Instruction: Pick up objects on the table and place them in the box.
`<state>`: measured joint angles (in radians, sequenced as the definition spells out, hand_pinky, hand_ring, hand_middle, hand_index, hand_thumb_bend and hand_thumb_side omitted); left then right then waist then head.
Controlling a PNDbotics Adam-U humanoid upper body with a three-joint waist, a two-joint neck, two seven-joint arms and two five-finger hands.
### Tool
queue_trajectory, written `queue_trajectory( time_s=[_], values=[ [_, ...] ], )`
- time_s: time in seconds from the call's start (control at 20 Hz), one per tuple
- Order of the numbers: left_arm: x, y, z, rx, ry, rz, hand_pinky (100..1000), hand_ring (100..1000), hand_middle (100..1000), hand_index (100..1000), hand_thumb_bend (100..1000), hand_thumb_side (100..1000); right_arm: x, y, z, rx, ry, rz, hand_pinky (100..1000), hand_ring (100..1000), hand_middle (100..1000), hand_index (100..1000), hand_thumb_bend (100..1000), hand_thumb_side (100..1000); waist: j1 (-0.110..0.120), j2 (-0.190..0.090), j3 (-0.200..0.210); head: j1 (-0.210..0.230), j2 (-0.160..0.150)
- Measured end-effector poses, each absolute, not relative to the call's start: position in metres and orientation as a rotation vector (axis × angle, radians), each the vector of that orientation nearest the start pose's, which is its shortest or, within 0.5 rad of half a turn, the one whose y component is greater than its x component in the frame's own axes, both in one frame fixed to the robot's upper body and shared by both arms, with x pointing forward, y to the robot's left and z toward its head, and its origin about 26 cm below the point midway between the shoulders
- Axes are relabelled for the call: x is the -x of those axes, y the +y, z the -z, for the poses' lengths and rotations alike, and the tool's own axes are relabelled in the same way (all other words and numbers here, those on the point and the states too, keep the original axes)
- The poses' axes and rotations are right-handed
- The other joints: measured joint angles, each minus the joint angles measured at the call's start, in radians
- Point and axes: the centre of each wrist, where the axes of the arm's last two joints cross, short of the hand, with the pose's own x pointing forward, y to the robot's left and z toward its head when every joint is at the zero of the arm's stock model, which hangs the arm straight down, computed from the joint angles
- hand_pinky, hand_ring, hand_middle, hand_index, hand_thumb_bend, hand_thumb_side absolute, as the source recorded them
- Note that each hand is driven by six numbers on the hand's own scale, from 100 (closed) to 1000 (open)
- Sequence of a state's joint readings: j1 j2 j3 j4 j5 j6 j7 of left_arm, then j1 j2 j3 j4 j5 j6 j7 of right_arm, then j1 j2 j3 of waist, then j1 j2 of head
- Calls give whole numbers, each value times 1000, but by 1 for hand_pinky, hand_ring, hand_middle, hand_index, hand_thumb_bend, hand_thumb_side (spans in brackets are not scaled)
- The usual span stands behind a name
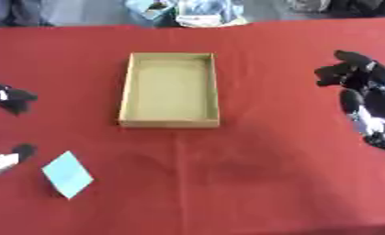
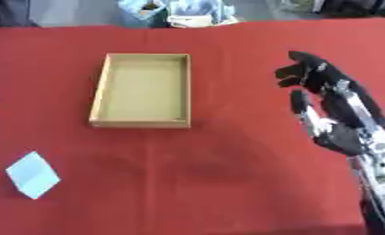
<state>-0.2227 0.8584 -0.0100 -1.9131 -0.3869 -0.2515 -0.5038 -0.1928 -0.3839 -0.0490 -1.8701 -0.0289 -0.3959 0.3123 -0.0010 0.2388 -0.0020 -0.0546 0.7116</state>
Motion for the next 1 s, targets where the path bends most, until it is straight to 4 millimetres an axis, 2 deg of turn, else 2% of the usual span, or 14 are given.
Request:
queue_trajectory(
  time_s=[0.15, 0.3, 0.5, 0.7, 1.0],
  values=[
    [-297, 344, -240, -678, -1645, 1768, 762, 711, 700, 897, 515, 376, -304, -303, -151, 66, -2330, -782, 737, 812, 689, 932, 100, 539, 4, -5, -4, 0, 0],
    [-299, 339, -252, -678, -1620, 1877, 774, 739, 728, 911, 638, 411, -304, -303, -151, 64, -2328, -786, 737, 812, 689, 932, 100, 538, 9, -6, -7, 0, 0],
    [-303, 329, -269, -680, -1587, 2023, 789, 777, 769, 923, 732, 446, -303, -303, -149, 58, -2323, -791, 736, 812, 689, 932, 100, 539, 13, -11, -13, 6, 0],
    [-308, 316, -277, -651, -1553, 2146, 801, 799, 791, 927, 757, 441, -303, -303, -149, 56, -2320, -796, 736, 812, 689, 932, 100, 540, 17, -12, -18, 11, 0],
    [-318, 302, -270, -570, -1453, 2255, 810, 807, 792, 926, 659, 347, -303, -303, -148, 56, -2312, -798, 736, 812, 689, 932, 100, 541, 19, -12, -25, 17, 0]
  ],
)
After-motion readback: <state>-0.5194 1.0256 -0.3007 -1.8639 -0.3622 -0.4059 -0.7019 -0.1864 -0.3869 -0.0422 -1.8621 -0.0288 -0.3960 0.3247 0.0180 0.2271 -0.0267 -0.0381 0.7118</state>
